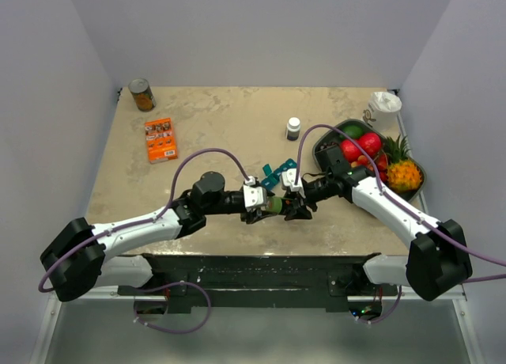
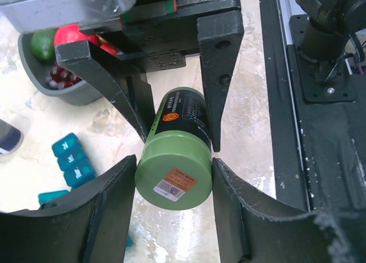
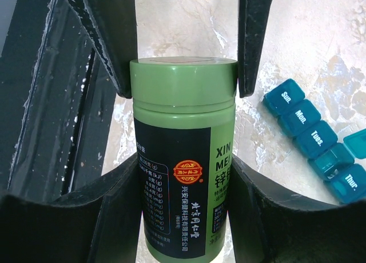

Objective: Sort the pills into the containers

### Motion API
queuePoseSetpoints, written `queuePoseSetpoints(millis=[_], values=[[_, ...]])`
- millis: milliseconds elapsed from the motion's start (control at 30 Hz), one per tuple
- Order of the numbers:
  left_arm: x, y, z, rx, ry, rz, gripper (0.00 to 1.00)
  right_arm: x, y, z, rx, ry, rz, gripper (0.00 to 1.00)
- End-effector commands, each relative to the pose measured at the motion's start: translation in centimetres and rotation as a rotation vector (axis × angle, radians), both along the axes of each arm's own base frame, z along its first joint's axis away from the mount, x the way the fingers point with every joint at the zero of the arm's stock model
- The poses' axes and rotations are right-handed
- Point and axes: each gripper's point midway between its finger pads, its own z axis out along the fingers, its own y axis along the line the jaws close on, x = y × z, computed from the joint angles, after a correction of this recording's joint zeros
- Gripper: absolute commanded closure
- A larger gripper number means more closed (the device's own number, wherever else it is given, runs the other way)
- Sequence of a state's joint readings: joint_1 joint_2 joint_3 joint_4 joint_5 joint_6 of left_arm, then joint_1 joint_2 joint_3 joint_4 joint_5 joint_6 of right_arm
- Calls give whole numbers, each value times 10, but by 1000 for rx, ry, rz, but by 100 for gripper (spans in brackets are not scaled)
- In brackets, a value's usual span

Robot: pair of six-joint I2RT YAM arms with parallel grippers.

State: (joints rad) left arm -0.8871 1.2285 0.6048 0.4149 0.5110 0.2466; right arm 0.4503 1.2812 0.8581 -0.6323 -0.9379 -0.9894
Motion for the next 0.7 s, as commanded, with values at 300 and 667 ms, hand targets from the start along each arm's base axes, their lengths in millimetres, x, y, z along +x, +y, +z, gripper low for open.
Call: queuePoseSetpoints(millis=[300, 667], values=[[3, -7, 27, -244, 1223, 557, 100, 8, 5, 17, 53, -49, -11, 100], [-5, -1, 45, -330, 1358, 598, 5, 10, 3, 20, 57, -50, -24, 100]])
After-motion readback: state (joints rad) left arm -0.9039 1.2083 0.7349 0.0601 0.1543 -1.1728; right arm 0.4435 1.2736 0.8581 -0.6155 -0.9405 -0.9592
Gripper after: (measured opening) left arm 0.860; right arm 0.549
